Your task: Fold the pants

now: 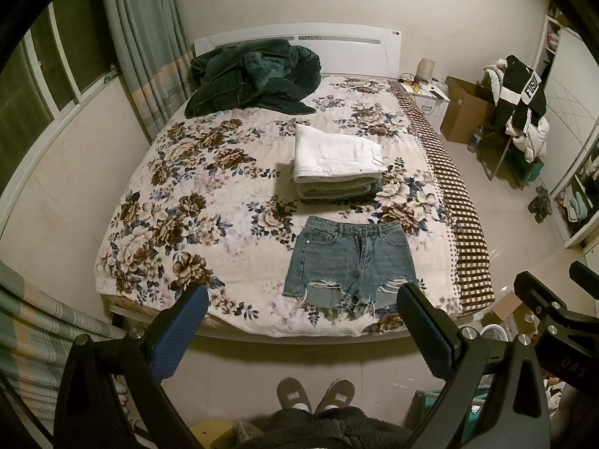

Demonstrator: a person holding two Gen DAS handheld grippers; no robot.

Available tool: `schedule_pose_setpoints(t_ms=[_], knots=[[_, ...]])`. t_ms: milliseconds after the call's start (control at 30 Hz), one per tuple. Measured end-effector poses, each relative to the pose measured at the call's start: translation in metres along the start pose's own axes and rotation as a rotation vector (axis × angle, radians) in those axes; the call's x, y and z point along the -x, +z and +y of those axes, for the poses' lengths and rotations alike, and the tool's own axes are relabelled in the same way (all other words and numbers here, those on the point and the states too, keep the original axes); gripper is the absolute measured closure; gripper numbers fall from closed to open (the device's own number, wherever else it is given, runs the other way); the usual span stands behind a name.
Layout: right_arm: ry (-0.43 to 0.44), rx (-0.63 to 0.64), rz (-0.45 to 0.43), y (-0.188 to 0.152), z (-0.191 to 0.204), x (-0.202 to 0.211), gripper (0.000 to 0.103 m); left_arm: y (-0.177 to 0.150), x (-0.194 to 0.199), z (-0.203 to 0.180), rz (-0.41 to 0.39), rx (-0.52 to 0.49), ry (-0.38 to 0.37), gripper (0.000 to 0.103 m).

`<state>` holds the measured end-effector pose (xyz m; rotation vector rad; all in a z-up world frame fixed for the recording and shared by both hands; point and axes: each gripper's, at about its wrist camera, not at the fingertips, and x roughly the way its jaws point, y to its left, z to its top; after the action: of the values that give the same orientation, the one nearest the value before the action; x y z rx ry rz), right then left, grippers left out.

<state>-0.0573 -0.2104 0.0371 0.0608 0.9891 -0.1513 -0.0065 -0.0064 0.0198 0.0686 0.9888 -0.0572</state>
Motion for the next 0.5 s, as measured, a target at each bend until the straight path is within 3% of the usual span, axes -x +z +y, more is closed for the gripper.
schedule_pose_setpoints(t_ms=[200,300,500], knots=[[-0.001,-0.032,0.02,0.004,0.001,0.005,0.0,0.006,-0.003,-0.006,-0.014,-0.006,0.013,0.0],[-0.007,-0.068,0.037,0.009,-0.019,-0.003,0.0,0.023,-0.018,-0.009,-0.013,-0.015,0.041,0.0],[-0.047,-0.149,0.094,0.018,-0.045,-0.094,0.0,0.04,-0.086,-0.021,0.021,-0.03,0.073,0.0]])
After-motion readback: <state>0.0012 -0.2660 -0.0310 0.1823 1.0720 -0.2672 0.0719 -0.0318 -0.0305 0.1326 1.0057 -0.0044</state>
